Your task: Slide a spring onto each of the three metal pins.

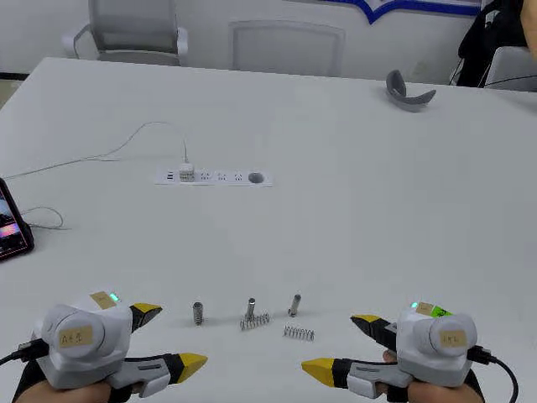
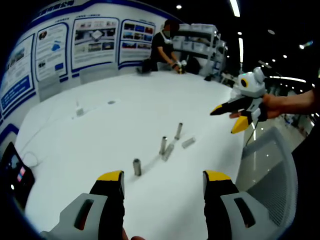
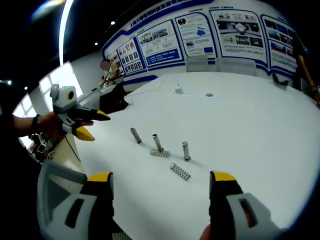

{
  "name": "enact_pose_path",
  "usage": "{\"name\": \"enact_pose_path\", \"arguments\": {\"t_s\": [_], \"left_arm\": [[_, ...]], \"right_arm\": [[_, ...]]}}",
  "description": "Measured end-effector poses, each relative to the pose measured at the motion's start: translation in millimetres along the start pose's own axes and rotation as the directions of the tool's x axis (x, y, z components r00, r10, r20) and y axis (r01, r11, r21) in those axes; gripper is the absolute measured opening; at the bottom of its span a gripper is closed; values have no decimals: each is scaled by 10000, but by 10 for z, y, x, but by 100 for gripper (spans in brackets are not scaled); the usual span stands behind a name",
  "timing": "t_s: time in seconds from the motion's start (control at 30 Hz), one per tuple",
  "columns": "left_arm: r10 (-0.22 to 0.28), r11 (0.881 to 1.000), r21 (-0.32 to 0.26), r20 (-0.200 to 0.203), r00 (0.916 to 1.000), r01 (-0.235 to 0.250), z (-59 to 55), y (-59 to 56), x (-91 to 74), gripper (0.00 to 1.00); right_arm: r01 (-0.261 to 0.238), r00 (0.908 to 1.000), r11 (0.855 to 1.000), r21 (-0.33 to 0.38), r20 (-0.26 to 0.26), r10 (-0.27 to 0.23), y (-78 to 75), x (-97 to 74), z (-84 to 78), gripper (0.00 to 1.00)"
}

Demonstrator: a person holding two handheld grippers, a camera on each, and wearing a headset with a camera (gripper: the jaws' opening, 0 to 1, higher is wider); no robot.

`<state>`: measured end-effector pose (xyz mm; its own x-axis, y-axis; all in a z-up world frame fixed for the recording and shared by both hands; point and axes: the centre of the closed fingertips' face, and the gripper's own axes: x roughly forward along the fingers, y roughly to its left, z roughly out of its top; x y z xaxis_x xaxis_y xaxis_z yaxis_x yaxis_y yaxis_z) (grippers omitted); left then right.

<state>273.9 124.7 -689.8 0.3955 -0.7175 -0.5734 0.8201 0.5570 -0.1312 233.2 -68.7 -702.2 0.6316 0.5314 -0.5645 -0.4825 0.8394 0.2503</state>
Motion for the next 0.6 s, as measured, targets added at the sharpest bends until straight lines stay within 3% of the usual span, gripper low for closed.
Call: {"name": "enact_pose_path", "arguments": {"t_s": [0.3,0.6], "left_arm": [[-219,9992,329,43,9998,218,57,-122,57,65],[-697,9948,723,-234,9973,713,55,-303,181,65]], "right_arm": [[211,9997,9997,124,-86,-210,-22,-102,-39,81],[455,9988,9982,383,168,-461,-57,-236,-40,81]]}}
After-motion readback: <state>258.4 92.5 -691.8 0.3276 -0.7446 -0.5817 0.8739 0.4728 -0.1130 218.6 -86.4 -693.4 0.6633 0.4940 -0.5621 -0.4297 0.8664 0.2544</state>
